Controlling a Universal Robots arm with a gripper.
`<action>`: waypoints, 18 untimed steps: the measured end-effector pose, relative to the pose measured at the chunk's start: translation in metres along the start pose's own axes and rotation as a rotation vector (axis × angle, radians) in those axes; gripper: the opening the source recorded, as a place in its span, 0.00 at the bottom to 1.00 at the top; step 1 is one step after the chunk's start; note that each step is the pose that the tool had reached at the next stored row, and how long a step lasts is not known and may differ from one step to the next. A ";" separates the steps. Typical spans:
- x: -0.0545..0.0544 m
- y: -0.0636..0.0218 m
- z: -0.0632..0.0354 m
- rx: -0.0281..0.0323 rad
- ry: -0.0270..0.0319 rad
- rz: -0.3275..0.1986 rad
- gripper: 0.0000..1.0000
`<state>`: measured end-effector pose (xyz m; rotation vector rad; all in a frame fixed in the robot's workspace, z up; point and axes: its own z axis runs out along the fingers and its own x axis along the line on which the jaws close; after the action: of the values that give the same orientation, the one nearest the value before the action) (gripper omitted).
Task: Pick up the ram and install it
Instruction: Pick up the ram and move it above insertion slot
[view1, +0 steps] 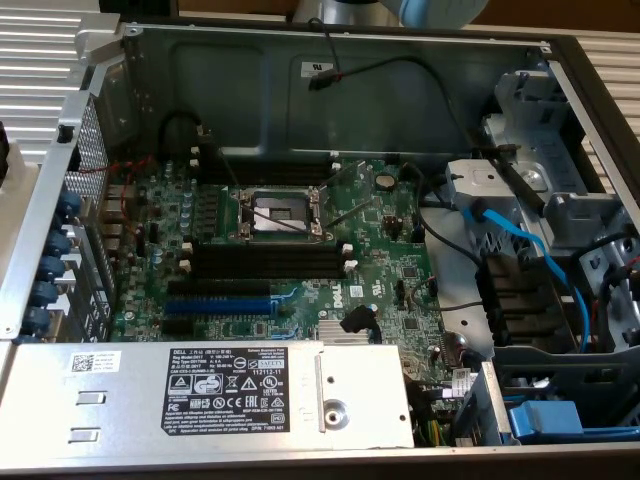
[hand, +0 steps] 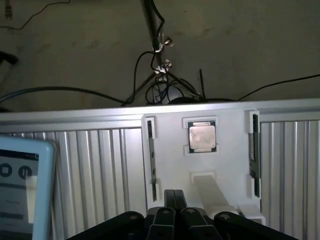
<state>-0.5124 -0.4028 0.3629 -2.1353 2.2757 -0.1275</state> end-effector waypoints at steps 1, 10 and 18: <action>0.000 0.0000 -0.0001 -0.0001 -0.0001 -0.002 0.11; 0.000 0.0001 0.0000 0.0003 -0.0005 -0.006 0.11; 0.001 0.0015 -0.0002 -0.0165 -0.0748 -0.008 0.11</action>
<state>-0.5140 -0.4037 0.3630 -2.1187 2.2358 -0.0286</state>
